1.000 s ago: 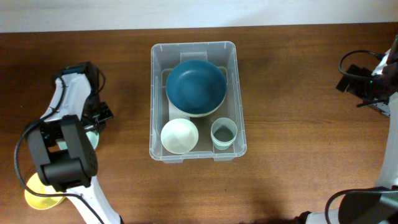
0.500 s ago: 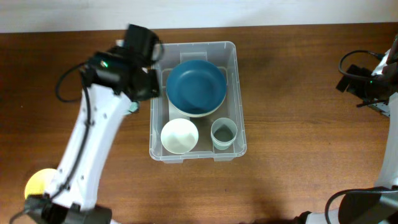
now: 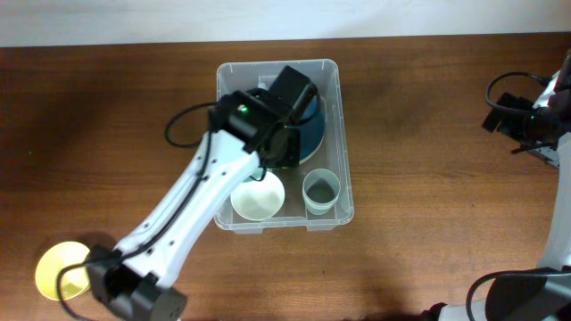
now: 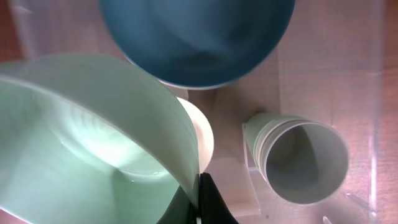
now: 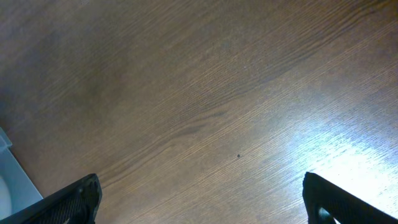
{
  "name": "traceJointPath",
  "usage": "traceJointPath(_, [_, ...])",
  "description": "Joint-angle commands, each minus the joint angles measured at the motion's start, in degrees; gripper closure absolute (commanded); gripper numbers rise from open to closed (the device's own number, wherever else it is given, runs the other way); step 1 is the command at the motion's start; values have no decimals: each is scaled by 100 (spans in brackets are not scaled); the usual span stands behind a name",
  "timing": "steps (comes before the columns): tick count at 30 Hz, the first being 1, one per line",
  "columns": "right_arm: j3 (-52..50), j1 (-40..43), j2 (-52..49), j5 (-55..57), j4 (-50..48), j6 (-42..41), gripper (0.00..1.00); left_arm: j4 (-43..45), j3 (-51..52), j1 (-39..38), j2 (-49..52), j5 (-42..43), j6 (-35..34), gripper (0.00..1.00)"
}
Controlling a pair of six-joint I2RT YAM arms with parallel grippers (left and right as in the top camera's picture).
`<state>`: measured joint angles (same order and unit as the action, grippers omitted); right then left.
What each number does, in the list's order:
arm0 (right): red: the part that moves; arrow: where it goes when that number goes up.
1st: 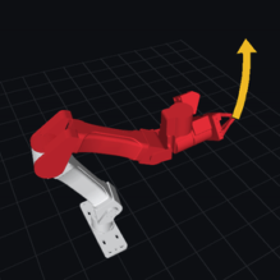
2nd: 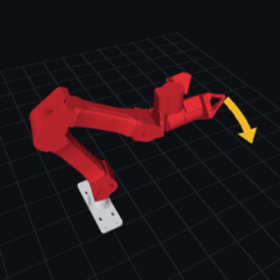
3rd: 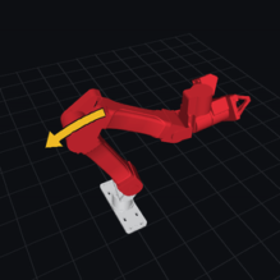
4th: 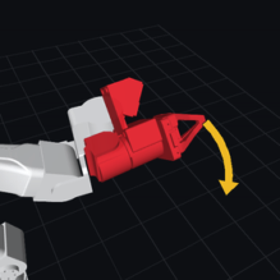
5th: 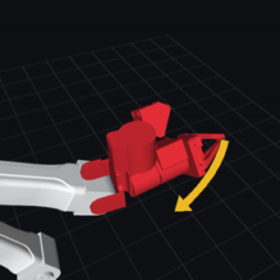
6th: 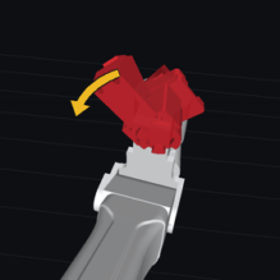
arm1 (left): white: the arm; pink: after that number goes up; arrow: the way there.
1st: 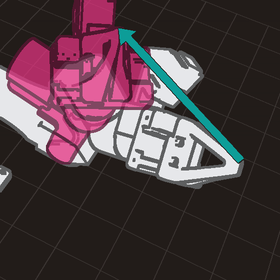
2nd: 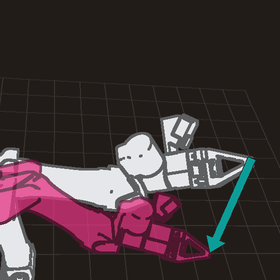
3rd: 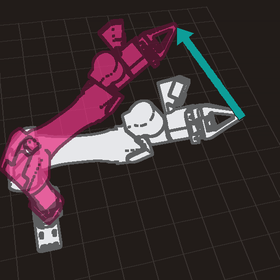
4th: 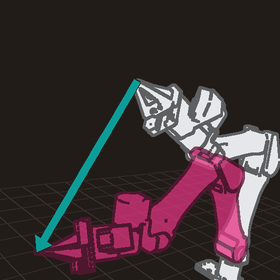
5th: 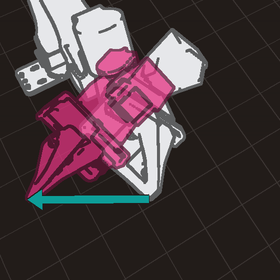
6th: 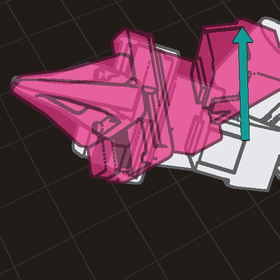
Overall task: Pack container
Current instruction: 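Stack the pale green bowl onto the white bowl, release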
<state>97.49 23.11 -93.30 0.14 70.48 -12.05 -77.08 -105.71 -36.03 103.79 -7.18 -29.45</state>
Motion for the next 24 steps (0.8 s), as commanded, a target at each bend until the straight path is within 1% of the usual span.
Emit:
traceJointPath(1, [-20,15,-9,-13,7,-48,1,-39,94,-31,380,374,-94,99])
traceJointPath(5, [-20,15,-9,-13,7,-48,1,-190,94,-31,675,796,-92,96])
traceJointPath(6, [-20,15,-9,-13,7,-48,1,-245,94,-31,710,809,-92,94])
traceJointPath(10, [-20,15,-9,-13,7,-48,1,-448,94,-28,868,807,-94,92])
traceJointPath(11, [-20,15,-9,-13,7,-48,1,-468,96,-28,894,809,-94,90])
traceJointPath(12, [-20,15,-9,-13,7,-46,1,-485,96,-28,903,807,-94,79])
traceJointPath(13, [-20,15,-9,-13,7,-48,1,-492,96,-31,903,807,-92,64])
traceJointPath(14, [-20,15,-9,-13,7,-48,1,-501,96,-28,903,807,-92,51])
traceJointPath(15, [-20,15,-9,-13,9,-48,1,-505,96,-28,903,807,-92,48])
traceJointPath(19, [-20,15,-9,-13,9,-46,1,-511,94,-28,903,706,-68,48])
traceJointPath(24, [-20,15,-9,-13,9,-46,1,-656,87,227,662,221,-127,48])
